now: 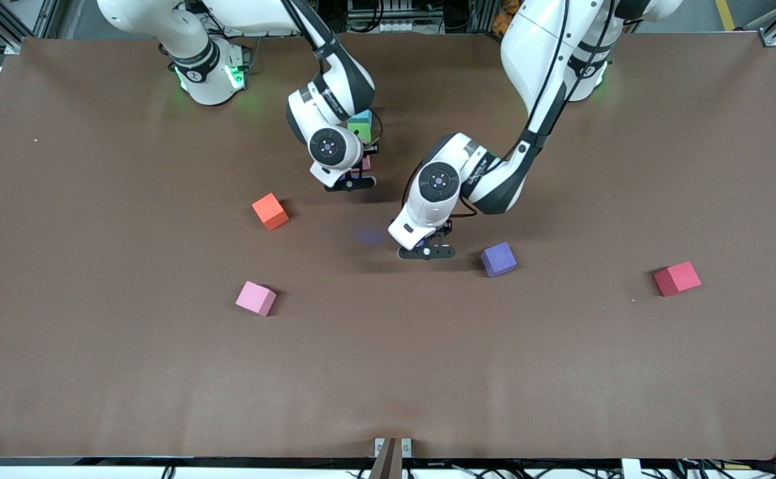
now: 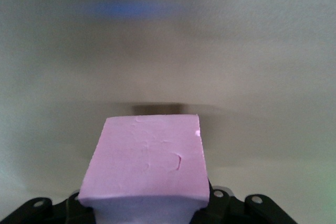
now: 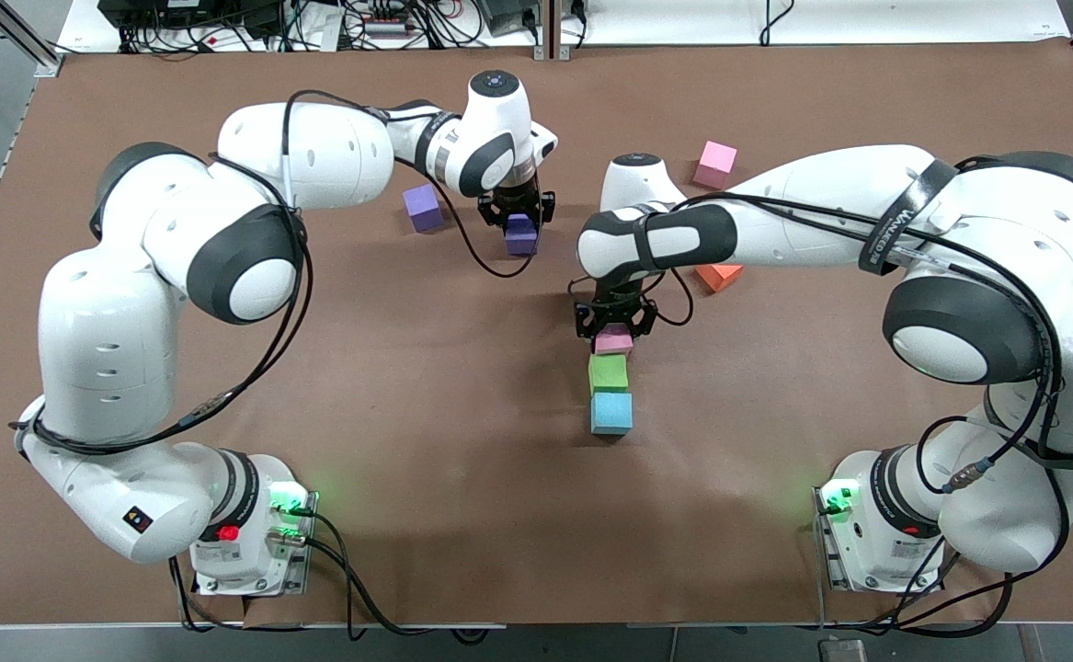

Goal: Arrange blocks into number 1
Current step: 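Set the pink cube onto the green cube and open the right gripper, then reach the right gripper to the second pink cube while the left carries lavender, then place the lavender cube on the stack while the right gripper grasps pink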

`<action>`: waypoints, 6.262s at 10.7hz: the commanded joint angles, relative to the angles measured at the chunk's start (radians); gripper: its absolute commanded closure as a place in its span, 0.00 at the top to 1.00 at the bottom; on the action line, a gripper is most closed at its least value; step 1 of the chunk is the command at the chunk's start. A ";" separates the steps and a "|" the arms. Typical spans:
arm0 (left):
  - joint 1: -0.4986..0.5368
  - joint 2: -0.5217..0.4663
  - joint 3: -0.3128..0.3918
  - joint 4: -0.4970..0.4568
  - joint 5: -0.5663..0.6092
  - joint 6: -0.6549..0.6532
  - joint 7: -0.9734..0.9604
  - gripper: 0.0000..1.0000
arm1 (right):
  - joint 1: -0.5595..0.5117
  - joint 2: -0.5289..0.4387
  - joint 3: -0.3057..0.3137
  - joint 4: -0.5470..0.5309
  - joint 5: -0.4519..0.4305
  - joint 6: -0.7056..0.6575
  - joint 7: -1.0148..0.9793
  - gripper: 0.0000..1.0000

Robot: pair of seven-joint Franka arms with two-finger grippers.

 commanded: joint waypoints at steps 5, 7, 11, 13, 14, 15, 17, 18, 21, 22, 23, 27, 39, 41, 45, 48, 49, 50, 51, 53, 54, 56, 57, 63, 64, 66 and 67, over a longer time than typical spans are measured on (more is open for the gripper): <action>0.010 -0.213 0.028 0.002 0.071 -0.262 -0.020 0.00 | 0.020 -0.041 -0.003 -0.059 0.029 0.003 -0.011 0.83; 0.025 -0.265 0.028 0.000 0.102 -0.281 -0.014 0.00 | 0.012 -0.064 -0.005 -0.057 0.023 -0.008 -0.012 1.00; 0.039 -0.313 0.022 0.002 0.102 -0.328 -0.023 0.00 | -0.058 -0.171 -0.006 -0.055 0.010 -0.081 -0.017 1.00; 0.039 -0.318 0.014 0.003 0.101 -0.330 -0.028 0.00 | -0.176 -0.199 -0.003 -0.016 -0.069 -0.118 -0.076 1.00; 0.038 -0.318 0.000 0.003 0.093 -0.330 -0.028 0.00 | -0.245 -0.184 -0.005 0.071 -0.118 -0.205 -0.145 1.00; 0.038 -0.316 -0.009 0.003 0.091 -0.330 -0.028 0.00 | -0.309 -0.167 -0.006 0.152 -0.160 -0.271 -0.193 1.00; 0.025 -0.305 -0.035 0.003 0.088 -0.330 -0.029 0.00 | -0.398 -0.115 -0.008 0.309 -0.261 -0.354 -0.244 1.00; 0.016 -0.293 -0.041 0.002 0.088 -0.330 -0.028 0.00 | -0.438 -0.077 -0.008 0.398 -0.313 -0.402 -0.270 1.00; -0.039 -0.258 -0.055 0.005 0.078 -0.327 -0.029 0.00 | -0.544 -0.011 -0.008 0.604 -0.376 -0.473 -0.344 1.00; -0.059 -0.244 -0.055 0.008 0.049 -0.311 -0.029 0.00 | -0.564 -0.011 -0.008 0.635 -0.404 -0.471 -0.353 1.00; -0.088 -0.220 -0.053 0.011 0.042 -0.298 -0.028 0.00 | -0.586 -0.011 -0.008 0.661 -0.437 -0.471 -0.351 1.00; -0.171 -0.118 -0.047 0.014 0.065 -0.160 0.043 0.00 | -0.652 0.044 0.000 0.679 -0.479 -0.415 -0.469 1.00; -0.238 0.008 -0.047 0.111 0.010 -0.075 -0.004 0.00 | -0.641 0.282 -0.025 0.679 -0.280 -0.145 0.230 1.00; -0.263 0.020 -0.047 0.114 0.002 -0.075 -0.147 0.00 | -0.634 0.301 -0.026 0.679 -0.280 -0.125 0.229 1.00; -0.280 0.020 -0.055 0.105 -0.010 -0.075 -0.371 0.00 | -0.621 0.331 -0.037 0.673 -0.292 -0.071 0.195 1.00; -0.280 0.021 -0.058 0.095 -0.008 -0.051 -0.379 0.00 | -0.612 0.339 -0.045 0.672 -0.292 -0.069 0.138 1.00; -0.280 0.032 -0.058 0.088 -0.007 -0.017 -0.379 0.00 | -0.606 0.341 -0.048 0.669 -0.293 -0.069 0.117 1.00; -0.281 0.035 -0.058 0.085 -0.002 0.000 -0.377 0.00 | -0.603 0.344 -0.048 0.669 -0.293 -0.069 0.110 1.00; -0.288 0.044 -0.058 0.085 -0.001 0.000 -0.377 0.00 | -0.600 0.351 -0.048 0.667 -0.292 -0.066 0.112 1.00; -0.297 0.049 -0.058 0.065 0.004 0.002 -0.376 0.00 | -0.600 0.354 -0.048 0.649 -0.289 -0.060 0.110 1.00; -0.298 0.046 -0.070 0.054 0.004 0.000 -0.374 0.00 | -0.600 0.356 -0.048 0.638 -0.287 -0.054 0.110 1.00; -0.295 0.046 -0.076 0.055 0.004 0.000 -0.371 0.10 | -0.598 0.359 -0.046 0.629 -0.286 -0.042 0.110 0.82; -0.295 0.045 -0.076 0.057 0.004 0.000 -0.377 0.99 | -0.597 0.362 -0.048 0.627 -0.284 -0.043 0.110 0.75; -0.188 -0.154 -0.027 0.060 0.117 -0.130 -0.330 1.00 | -0.578 0.283 -0.048 0.595 -0.283 -0.086 0.039 0.72; -0.136 -0.194 -0.027 0.059 0.116 -0.158 -0.263 1.00 | -0.575 0.234 -0.045 0.534 -0.284 -0.079 -0.029 0.72; -0.026 -0.244 -0.027 0.060 0.116 -0.227 -0.172 1.00 | -0.494 0.142 -0.043 0.411 -0.284 -0.066 -0.116 0.72; 0.019 -0.258 -0.027 0.059 0.116 -0.251 -0.152 1.00 | -0.442 0.099 -0.043 0.361 -0.283 -0.062 -0.117 0.70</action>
